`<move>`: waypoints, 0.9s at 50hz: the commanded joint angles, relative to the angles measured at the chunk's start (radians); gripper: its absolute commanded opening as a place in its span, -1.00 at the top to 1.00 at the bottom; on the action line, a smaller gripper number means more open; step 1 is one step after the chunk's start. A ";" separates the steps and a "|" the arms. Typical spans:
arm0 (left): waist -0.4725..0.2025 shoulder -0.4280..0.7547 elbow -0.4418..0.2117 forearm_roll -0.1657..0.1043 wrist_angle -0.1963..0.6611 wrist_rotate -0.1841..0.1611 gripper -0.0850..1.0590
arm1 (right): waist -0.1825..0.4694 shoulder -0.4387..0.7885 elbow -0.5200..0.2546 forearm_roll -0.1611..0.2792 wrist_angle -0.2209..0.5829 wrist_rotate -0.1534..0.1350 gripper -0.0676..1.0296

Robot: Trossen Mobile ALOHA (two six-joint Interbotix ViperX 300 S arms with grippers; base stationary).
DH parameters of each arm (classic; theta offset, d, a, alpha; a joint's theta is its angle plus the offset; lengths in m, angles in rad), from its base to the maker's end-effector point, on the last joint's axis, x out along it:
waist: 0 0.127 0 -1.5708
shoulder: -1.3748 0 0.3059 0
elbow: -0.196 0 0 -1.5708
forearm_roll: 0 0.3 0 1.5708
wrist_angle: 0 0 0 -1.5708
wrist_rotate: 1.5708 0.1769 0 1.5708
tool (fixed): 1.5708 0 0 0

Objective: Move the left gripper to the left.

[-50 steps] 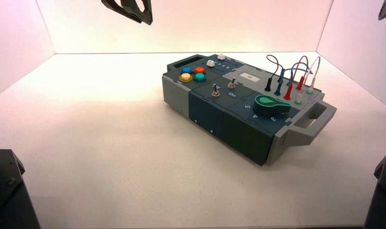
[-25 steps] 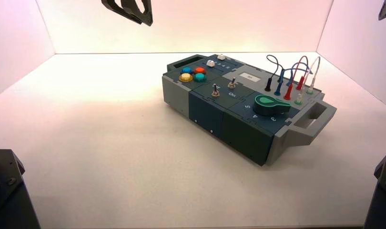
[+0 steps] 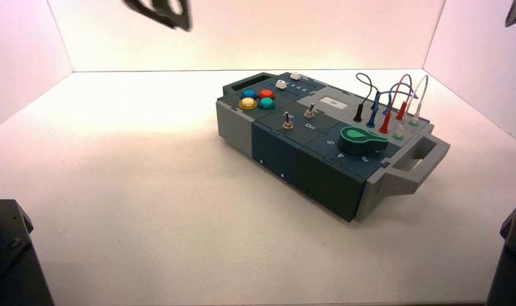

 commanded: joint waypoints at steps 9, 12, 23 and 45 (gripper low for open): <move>0.328 -0.049 -0.021 0.002 -0.005 0.003 0.13 | 0.028 -0.003 -0.025 0.005 -0.009 0.002 0.34; 0.396 -0.061 -0.015 0.002 -0.006 0.003 0.13 | 0.028 -0.003 -0.026 0.005 -0.011 0.002 0.34; 0.614 -0.117 0.011 0.003 -0.025 0.005 0.13 | 0.032 0.000 -0.031 0.005 -0.014 0.002 0.34; 0.690 -0.150 0.064 -0.002 -0.101 0.003 0.13 | 0.054 0.000 -0.028 0.000 -0.014 -0.002 0.33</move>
